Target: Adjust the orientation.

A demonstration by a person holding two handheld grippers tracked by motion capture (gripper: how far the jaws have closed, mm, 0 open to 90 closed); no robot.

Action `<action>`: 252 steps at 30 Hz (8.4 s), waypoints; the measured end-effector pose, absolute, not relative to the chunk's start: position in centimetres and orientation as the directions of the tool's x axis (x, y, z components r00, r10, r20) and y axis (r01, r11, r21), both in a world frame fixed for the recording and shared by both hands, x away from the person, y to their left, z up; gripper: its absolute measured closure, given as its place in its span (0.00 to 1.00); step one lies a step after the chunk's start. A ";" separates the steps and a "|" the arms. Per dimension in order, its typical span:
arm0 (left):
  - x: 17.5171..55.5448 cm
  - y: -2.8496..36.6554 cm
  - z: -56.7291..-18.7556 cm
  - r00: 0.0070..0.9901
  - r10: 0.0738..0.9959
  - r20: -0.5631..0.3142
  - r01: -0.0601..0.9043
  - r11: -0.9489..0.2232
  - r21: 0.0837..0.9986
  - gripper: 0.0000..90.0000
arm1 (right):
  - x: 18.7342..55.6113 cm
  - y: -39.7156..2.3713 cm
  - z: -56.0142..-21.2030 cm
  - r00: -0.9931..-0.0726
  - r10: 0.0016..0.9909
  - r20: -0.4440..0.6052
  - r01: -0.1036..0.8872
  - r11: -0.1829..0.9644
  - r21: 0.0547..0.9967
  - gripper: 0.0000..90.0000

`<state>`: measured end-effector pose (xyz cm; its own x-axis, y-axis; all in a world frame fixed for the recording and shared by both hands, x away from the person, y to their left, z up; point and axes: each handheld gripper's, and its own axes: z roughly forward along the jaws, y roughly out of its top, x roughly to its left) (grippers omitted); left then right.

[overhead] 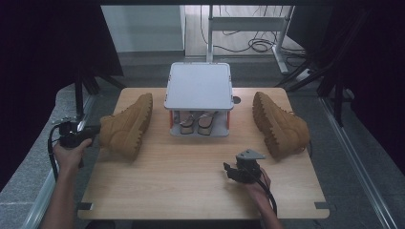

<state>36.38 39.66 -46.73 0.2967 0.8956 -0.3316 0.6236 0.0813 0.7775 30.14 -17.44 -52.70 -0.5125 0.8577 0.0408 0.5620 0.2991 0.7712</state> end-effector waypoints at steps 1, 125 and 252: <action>36.4 39.4 -46.5 0.304 0.894 -0.329 0.621 0.076 0.780 1.00 | 30.1 -17.5 -52.7 -0.512 0.858 0.040 0.562 0.299 0.771 0.45; 28.4 33.0 -44.4 0.447 0.811 -0.377 0.671 -0.025 0.741 0.80 | 29.7 -17.8 -52.9 -0.487 0.873 -0.017 0.551 0.322 0.770 0.45; 28.2 24.6 -40.4 0.633 0.748 -0.199 0.498 -0.197 0.844 0.41 | 40.1 -41.8 -46.2 -0.179 0.971 0.157 0.566 -0.029 0.824 0.99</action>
